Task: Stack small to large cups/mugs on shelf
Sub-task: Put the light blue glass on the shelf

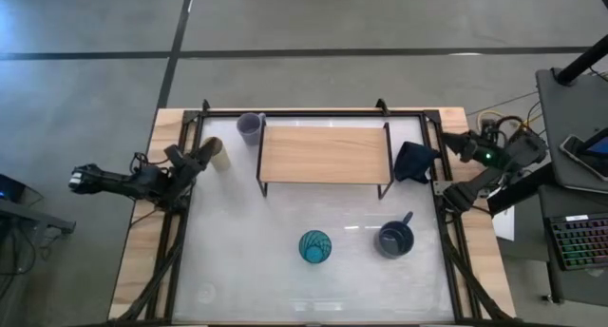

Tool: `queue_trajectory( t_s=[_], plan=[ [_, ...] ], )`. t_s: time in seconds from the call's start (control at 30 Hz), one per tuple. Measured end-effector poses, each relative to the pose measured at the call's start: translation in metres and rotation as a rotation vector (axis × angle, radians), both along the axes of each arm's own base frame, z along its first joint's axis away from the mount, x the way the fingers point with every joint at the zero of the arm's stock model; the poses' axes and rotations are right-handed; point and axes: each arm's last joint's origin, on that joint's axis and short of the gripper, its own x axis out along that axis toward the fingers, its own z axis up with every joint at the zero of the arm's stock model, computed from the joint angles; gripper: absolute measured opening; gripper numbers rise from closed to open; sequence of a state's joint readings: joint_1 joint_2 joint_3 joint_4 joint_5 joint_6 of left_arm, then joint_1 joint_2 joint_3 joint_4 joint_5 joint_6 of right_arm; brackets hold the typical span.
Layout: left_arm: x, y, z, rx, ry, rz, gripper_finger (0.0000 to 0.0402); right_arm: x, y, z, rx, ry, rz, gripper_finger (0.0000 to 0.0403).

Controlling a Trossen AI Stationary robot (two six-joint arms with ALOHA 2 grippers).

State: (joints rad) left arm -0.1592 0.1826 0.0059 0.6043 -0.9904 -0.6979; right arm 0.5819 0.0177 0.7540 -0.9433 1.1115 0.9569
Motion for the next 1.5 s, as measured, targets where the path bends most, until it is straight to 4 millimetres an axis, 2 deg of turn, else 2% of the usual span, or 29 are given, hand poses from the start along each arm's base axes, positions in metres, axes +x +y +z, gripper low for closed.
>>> queue_trajectory(
  t_s=[0.1,0.27,0.37,0.43,0.53,0.63,0.73,0.83,0.93,1.03,1.17,1.27,1.4,1.5],
  plan=[
    [0.000,-0.003,0.014,0.147,-0.029,-0.121,0.0059,0.004,0.003,0.020,-0.093,-0.072,-0.002,0.0057],
    [-0.001,-0.010,0.067,0.421,-0.065,-0.284,0.0059,0.014,0.011,0.071,-0.318,-0.254,0.020,0.0057],
    [0.008,-0.014,0.086,0.472,0.057,-0.389,0.0059,0.021,0.018,0.091,-0.472,-0.330,0.030,0.0057],
    [0.016,-0.016,0.095,0.422,0.173,-0.498,0.0059,0.028,0.023,0.098,-0.502,-0.319,0.045,0.0057],
    [0.028,-0.019,0.105,0.266,0.390,-0.631,0.0059,0.036,0.027,0.101,-0.456,-0.280,0.068,0.0057],
    [0.040,-0.024,0.121,0.221,0.552,-0.748,0.0059,0.045,0.031,0.101,-0.412,-0.177,0.017,0.0057],
    [0.065,-0.029,0.140,0.314,0.635,-0.794,0.0059,0.051,0.034,0.101,-0.369,-0.109,0.000,0.0057],
    [0.089,-0.034,0.165,0.430,0.608,-0.790,0.0059,0.055,0.037,0.101,-0.342,-0.074,0.021,0.0057],
    [0.113,-0.037,0.180,0.532,0.586,-0.857,0.0059,0.060,0.040,0.102,-0.331,-0.051,0.058,0.0057],
    [0.129,-0.036,0.203,0.563,0.556,-0.888,0.0059,0.064,0.043,0.102,-0.331,-0.032,0.062,0.0057],
    [0.148,-0.036,0.200,0.453,0.869,-0.919,0.0059,0.072,0.049,0.103,-0.322,-0.015,0.068,0.0061],
    [0.166,-0.038,0.199,0.375,1.034,-0.924,0.0059,0.078,0.052,0.104,-0.303,-0.001,0.074,0.0086],
    [0.184,-0.045,0.225,0.384,1.016,-0.967,0.0074,0.080,0.054,0.108,-0.271,0.041,0.091,0.0143],
    [0.198,-0.053,0.229,0.372,1.079,-1.008,0.0098,0.080,0.054,0.110,-0.265,0.106,0.100,0.0184]
  ],
)
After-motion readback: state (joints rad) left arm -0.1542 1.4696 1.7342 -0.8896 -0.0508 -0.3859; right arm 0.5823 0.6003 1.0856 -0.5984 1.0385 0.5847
